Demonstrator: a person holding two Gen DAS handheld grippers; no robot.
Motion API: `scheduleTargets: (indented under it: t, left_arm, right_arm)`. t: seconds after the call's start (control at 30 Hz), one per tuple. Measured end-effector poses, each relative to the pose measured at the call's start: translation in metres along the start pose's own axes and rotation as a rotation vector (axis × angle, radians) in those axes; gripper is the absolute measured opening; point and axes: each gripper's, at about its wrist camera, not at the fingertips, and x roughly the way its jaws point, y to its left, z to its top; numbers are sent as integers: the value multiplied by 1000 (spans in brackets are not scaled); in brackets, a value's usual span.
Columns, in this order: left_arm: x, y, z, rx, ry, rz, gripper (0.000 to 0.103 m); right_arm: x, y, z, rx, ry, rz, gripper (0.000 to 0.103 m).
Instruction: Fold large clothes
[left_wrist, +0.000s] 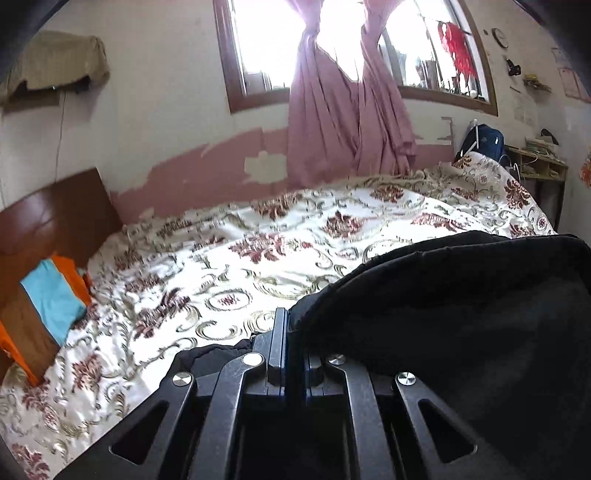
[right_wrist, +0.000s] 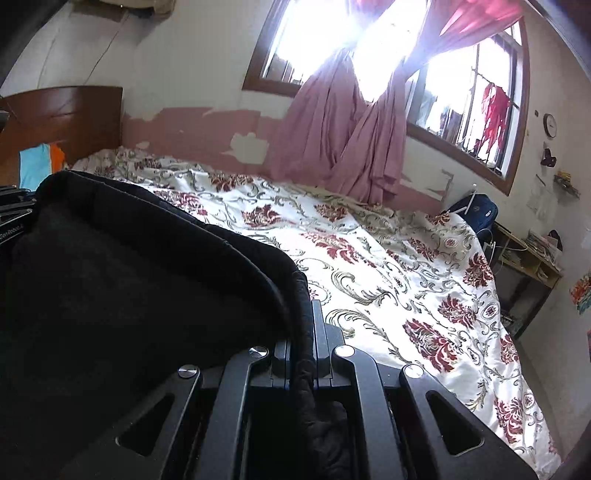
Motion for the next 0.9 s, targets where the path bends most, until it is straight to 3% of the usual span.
scheduleTargets:
  t: [0.23,0.3,0.33,0.4,0.43,0.47,0.57,0.67,0.9]
  left_arm:
    - [15,5,-6,-31,71,-33,10]
    - [14,5,-7,-29,76,-53,17]
    - [11,4,-6,-29,64,-75,28]
    - [3,6,-6,-46,37,-109,65]
    - [-3,7,-6,-66,18,-124,93]
    - [-11,9,-5,-91,-13,-139,97]
    - [-26,12,-2,-115,-45,-204,97]
    - [-38,6,0,-96,-50,-206,97]
    - [-75,-2,-36,-59,-72,-284,97]
  right_arm:
    - [10,7,-13,4,28,6,7]
    - [9,3,-15,19,23,18,8]
    - [7,1,-15,25,22,28,10]
    - [5,-1,-19,31,20,36,12]
    - [3,-2,-20,31,20,39,13]
    - [1,-3,-21,32,20,44,16]
    - [-6,-9,-24,42,12,33,31]
    - [-19,-19,-26,66,-10,28,57]
    - [-67,-40,-54,127,-23,109,72]
